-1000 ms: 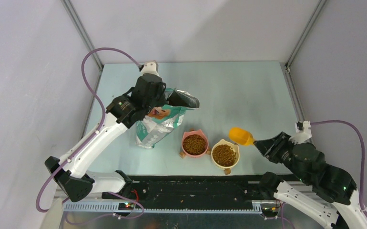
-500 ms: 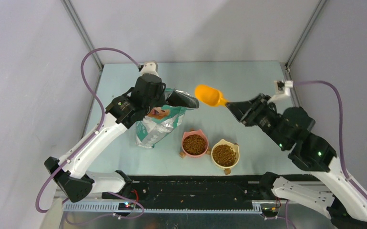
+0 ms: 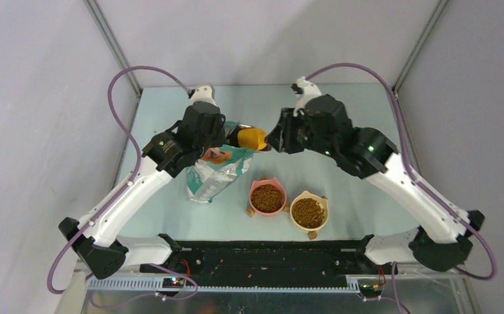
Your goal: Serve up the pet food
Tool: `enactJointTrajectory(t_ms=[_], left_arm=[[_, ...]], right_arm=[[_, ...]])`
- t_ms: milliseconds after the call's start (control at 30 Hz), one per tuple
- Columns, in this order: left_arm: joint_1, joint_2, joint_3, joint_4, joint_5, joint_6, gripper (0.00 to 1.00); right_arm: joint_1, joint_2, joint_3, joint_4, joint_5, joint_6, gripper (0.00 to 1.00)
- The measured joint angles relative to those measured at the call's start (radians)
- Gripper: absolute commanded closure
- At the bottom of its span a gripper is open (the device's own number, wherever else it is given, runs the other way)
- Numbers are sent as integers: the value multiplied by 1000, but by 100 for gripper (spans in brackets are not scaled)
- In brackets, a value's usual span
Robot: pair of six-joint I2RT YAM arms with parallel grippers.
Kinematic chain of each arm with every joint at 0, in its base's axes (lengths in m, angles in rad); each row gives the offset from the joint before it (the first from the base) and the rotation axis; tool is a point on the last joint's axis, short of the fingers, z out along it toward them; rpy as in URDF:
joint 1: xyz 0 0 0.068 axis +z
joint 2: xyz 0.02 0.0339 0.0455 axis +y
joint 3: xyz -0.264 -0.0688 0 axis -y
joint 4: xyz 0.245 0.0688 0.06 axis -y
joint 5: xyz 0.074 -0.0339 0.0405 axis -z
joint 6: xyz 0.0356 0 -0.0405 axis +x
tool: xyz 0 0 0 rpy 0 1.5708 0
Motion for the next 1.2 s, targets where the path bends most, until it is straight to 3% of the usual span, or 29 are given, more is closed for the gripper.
enactJointTrajectory(t_ms=[300, 533, 867, 1200], left_arm=[[0, -2, 0, 0, 2, 0, 100], [-1, -5, -8, 0, 11, -1, 100], [-5, -5, -13, 11, 29, -2, 100], [-15, 6, -23, 40, 66, -4, 100]], right_arm=[[57, 324, 320, -287, 159, -93, 100], [56, 498, 381, -312, 178, -95, 100], [-10, 479, 182, -85, 20, -42, 100], [-157, 306, -235, 420, -393, 176, 100]])
